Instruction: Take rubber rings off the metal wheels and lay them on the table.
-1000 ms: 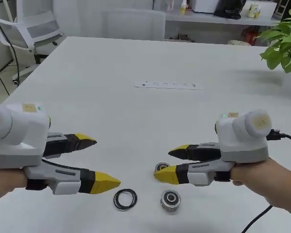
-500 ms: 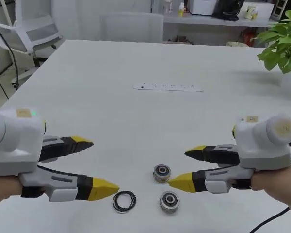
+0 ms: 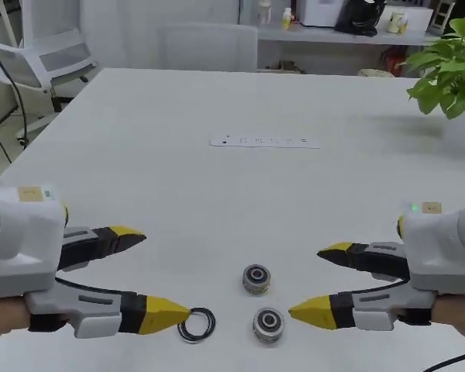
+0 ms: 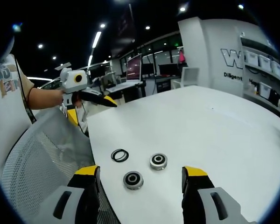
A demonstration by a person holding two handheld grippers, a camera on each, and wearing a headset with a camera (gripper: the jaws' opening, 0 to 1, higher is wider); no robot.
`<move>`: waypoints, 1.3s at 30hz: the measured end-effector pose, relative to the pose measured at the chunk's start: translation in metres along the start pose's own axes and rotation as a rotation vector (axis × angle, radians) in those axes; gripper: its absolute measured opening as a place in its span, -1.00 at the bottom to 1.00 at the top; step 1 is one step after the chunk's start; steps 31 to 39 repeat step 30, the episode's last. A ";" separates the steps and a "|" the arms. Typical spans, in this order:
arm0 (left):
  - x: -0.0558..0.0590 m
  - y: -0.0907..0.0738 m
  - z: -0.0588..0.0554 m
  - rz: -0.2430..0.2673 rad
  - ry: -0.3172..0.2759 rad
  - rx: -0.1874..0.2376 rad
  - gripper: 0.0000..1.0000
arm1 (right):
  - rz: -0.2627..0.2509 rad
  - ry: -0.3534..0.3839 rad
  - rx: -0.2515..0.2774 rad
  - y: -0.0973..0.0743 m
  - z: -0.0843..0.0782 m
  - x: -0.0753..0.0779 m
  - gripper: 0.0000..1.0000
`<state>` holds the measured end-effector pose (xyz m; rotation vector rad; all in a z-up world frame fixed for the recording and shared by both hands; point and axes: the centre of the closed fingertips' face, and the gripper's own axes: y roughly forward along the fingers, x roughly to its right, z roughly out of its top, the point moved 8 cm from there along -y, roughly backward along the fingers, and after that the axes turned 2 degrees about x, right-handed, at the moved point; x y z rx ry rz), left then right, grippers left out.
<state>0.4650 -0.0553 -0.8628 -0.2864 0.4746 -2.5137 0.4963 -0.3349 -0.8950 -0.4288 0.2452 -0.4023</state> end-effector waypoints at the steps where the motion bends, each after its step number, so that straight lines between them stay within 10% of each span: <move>1: 0.001 -0.001 0.000 -0.001 -0.002 0.001 0.65 | -0.002 0.001 -0.001 -0.001 -0.001 0.000 0.41; 39: 0.005 -0.014 -0.006 0.038 -0.006 0.002 0.67 | -0.068 0.035 0.047 -0.022 -0.011 0.000 0.44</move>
